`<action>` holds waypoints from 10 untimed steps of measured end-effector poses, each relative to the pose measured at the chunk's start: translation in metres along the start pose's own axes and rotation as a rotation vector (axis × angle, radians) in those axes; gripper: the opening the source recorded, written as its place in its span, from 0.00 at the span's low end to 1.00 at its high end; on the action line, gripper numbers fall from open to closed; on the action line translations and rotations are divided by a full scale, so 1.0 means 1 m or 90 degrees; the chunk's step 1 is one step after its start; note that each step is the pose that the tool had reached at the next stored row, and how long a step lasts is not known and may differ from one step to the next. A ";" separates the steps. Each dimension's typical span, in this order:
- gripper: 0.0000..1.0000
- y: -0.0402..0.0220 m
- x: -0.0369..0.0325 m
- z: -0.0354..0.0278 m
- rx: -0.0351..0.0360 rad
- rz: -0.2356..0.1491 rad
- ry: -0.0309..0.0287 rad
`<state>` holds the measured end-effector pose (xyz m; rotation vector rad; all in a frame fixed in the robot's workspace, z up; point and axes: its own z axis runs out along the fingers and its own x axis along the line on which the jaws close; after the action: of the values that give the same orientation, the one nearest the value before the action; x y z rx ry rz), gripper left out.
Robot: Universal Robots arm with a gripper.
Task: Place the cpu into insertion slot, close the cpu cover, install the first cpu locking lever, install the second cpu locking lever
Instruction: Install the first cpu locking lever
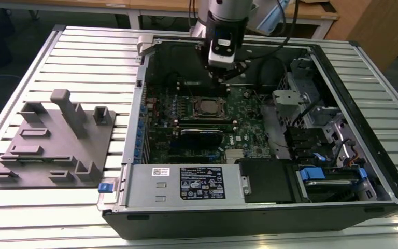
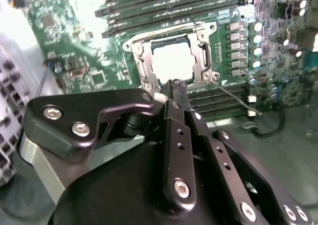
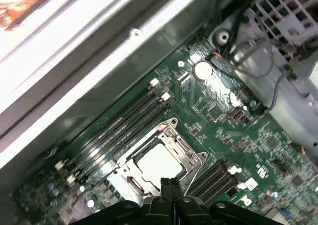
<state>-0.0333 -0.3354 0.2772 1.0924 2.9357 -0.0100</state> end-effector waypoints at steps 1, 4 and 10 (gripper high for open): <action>0.10 -0.0005 -0.0012 -0.0050 -0.0028 -0.023 0.0019; 0.10 -0.0027 -0.0066 -0.0281 -0.0160 -0.128 0.0110; 0.10 -0.0078 -0.0187 -0.0796 -0.0454 -0.363 0.0311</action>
<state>-0.0247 -0.3528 0.3571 0.2239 3.1451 0.1166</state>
